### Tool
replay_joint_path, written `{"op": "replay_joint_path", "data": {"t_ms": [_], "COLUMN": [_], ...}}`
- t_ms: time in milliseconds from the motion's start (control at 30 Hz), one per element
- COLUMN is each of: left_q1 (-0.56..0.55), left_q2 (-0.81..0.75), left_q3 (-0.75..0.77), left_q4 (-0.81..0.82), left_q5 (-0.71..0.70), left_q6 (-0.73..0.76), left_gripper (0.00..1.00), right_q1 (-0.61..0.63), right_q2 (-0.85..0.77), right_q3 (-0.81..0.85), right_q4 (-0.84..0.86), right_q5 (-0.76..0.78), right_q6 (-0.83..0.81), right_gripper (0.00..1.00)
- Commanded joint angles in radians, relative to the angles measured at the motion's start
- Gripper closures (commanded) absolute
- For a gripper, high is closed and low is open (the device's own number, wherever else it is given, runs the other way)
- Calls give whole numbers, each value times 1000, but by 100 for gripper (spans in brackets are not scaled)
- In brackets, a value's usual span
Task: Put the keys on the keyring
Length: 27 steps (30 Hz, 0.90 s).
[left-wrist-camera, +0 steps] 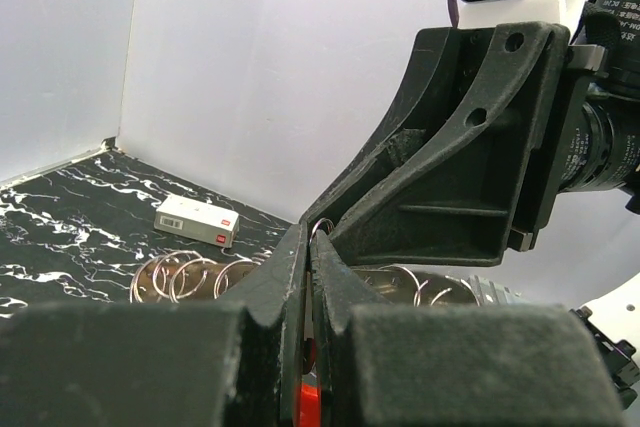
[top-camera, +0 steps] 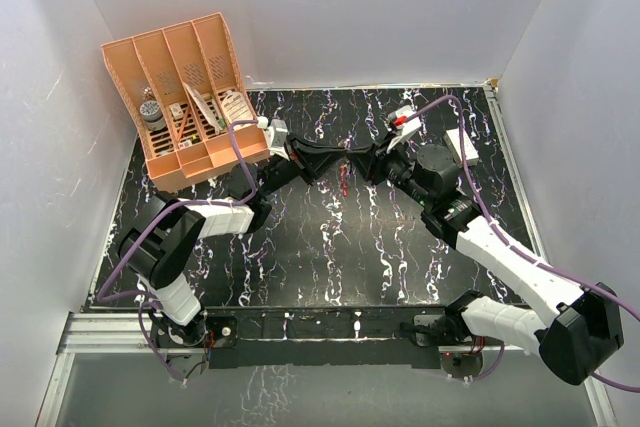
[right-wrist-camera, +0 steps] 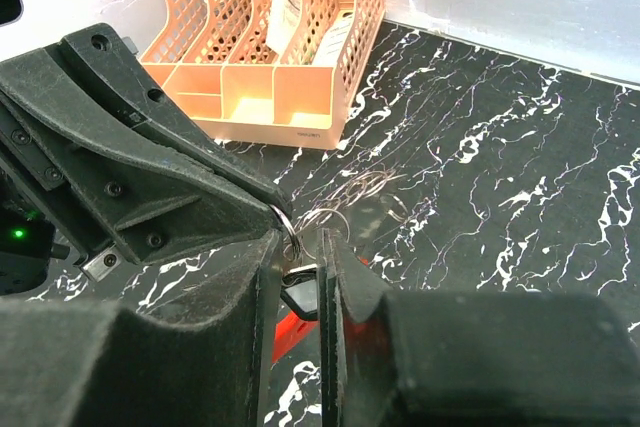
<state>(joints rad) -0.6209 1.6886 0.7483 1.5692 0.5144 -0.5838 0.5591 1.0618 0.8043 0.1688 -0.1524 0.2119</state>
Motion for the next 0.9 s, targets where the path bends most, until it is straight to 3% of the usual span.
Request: {"op": "replay_joint_path", "data": {"t_ms": [0,167,333,633,867], "left_q1": [-3,-2,-2,10,10], "left_q2": [-69,-64,-61,-46,-43], "left_q3": [25,26,30,33,82], "left_q4": [216,216,216,170,8], "left_q5": [32,45,72,124,205], "left_q6": [-8,-19,-32,-77,-57], "left_gripper": [100,100,100,100,89], "right_q1": [-10,-13,-14,-15,-14], "right_q2": [-4,-3,2,-13,5], "right_q3": [-3,-7,-4,4,56], "right_q4": [73,87,92,51,-56], "right_q5": [-16,-36,-59,-62,-73], "right_q6": [-6,-16,-49,-109,-194], "right_gripper": [82,86,99,100,100]}}
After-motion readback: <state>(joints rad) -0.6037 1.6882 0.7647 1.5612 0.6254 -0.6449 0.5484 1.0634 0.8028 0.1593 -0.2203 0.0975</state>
